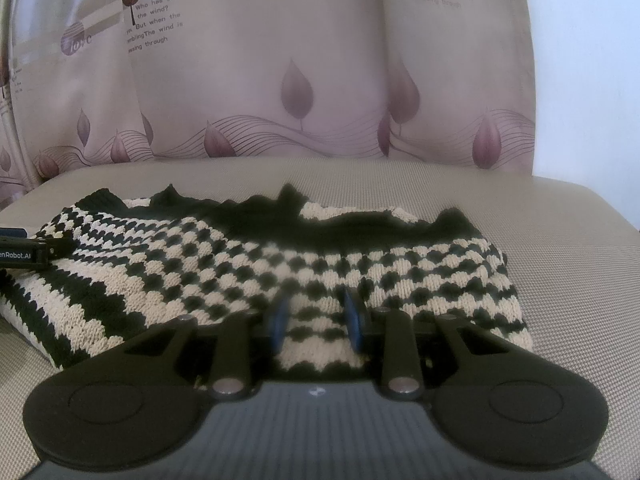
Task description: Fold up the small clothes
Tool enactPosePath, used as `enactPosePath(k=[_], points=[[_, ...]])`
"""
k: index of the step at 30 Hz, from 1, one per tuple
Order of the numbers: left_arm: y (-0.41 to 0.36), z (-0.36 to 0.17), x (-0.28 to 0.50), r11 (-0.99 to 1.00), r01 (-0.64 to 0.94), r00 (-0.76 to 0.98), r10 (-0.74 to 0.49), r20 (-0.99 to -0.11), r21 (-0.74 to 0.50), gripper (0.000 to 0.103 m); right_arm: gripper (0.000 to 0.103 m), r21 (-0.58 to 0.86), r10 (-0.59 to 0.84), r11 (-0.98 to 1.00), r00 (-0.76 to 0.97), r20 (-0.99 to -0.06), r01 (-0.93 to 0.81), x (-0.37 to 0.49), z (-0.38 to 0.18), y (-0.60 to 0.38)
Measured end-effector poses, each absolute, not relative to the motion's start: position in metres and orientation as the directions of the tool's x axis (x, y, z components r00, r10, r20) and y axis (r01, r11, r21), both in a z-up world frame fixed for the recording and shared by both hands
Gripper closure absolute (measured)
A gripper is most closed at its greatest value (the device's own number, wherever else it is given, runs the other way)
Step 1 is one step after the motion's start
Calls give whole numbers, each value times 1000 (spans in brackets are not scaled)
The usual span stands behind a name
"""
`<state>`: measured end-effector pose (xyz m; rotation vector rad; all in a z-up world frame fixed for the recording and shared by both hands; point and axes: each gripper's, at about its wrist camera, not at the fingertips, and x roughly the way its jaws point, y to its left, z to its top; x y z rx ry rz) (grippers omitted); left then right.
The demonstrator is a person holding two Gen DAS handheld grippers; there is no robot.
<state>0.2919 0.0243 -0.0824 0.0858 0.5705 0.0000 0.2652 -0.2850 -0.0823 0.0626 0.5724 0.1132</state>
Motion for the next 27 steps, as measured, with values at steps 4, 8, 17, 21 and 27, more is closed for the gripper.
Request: enactPosePath(k=[4, 8, 17, 21, 27], points=[[23, -83, 292, 997, 24, 841, 21, -541, 76, 0, 74, 84, 120, 993, 835, -537, -89, 265, -82, -284], [26, -81, 288, 998, 45, 853, -13, -521, 49, 8, 74, 82, 118, 993, 834, -538, -88, 266, -82, -284], [90, -39, 282, 988, 115, 875, -148, -461, -100, 0, 72, 51, 97, 995, 838, -537, -82, 265, -83, -280], [124, -39, 319, 976, 181, 815, -219, -536, -124, 0, 71, 33, 83, 996, 840, -536, -77, 265, -82, -278], [125, -70, 365, 911, 356, 622, -399, -674, -210, 5, 66, 5, 56, 998, 844, -533, -63, 265, -82, -274]])
